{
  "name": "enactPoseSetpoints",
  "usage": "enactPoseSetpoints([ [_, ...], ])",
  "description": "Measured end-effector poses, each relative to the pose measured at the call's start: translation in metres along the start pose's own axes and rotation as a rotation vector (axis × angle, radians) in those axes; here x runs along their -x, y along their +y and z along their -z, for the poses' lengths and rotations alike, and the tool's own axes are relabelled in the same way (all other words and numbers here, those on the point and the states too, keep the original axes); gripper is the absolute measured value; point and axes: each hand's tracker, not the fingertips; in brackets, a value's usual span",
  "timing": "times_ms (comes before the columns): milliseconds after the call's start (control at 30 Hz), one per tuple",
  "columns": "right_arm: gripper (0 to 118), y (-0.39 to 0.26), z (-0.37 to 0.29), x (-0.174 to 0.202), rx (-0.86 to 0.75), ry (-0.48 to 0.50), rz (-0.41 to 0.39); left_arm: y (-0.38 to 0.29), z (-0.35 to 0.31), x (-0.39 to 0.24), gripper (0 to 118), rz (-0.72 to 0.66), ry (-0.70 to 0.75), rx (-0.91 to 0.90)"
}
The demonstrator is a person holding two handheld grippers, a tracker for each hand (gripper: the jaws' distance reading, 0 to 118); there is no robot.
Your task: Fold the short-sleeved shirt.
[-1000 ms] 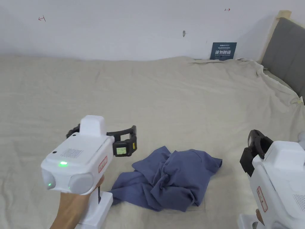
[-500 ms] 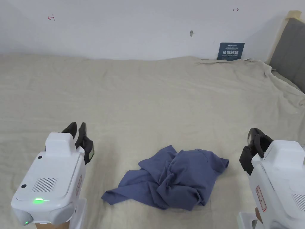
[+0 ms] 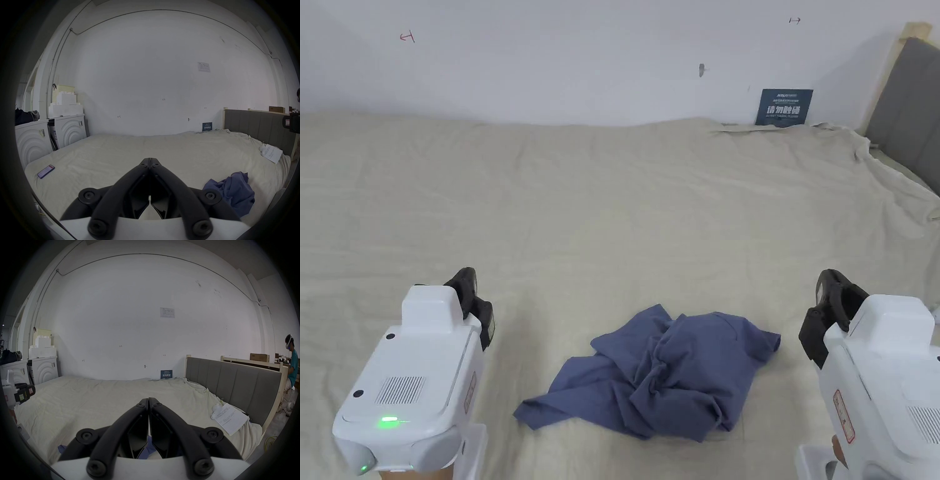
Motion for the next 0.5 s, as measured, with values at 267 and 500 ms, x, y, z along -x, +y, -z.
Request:
enactPoseSetpoints([
  [267,0,-0.003,0.004,0.0,0.01,0.006,0.003,-0.012,0.036,-0.01,0,-0.016,-0.139,0.415],
  [500,0,-0.01,0.007,-0.001,0.029,0.005,0.015,-0.057,0.065,-0.025,0,-0.05,-0.228,0.744],
])
